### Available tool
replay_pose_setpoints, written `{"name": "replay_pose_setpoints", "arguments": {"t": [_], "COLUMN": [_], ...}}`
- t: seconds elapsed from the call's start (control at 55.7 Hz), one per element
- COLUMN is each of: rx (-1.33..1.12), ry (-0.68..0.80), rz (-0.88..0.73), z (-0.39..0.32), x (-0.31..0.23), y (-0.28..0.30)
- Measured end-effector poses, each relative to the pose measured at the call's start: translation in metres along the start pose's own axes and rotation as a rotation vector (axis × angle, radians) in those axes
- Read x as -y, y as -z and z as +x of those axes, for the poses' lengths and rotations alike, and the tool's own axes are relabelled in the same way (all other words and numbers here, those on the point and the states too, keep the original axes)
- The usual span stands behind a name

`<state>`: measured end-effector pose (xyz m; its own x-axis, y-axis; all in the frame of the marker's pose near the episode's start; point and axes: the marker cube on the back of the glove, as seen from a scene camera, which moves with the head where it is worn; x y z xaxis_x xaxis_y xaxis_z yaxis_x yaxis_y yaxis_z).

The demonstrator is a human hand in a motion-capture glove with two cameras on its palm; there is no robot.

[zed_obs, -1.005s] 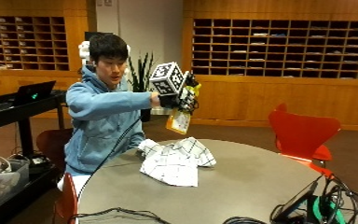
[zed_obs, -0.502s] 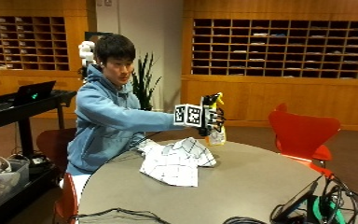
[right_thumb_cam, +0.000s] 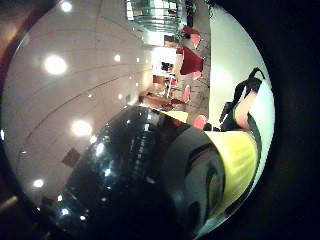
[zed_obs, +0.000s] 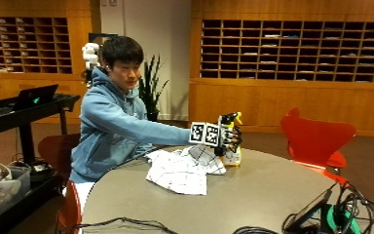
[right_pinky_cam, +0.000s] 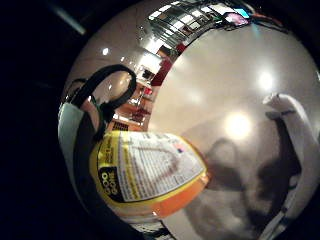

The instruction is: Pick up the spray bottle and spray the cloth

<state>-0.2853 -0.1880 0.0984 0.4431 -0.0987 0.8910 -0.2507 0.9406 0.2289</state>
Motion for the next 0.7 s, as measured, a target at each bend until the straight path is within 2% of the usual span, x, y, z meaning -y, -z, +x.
{"name": "replay_pose_setpoints", "arguments": {"t": [0.251,0.7], "rx": [-0.040,0.015], "ry": [0.031,0.109], "rz": [-0.197,-0.201], "z": [-0.002,-0.025], "x": [-0.021,-0.054], "y": [0.012,0.086]}}
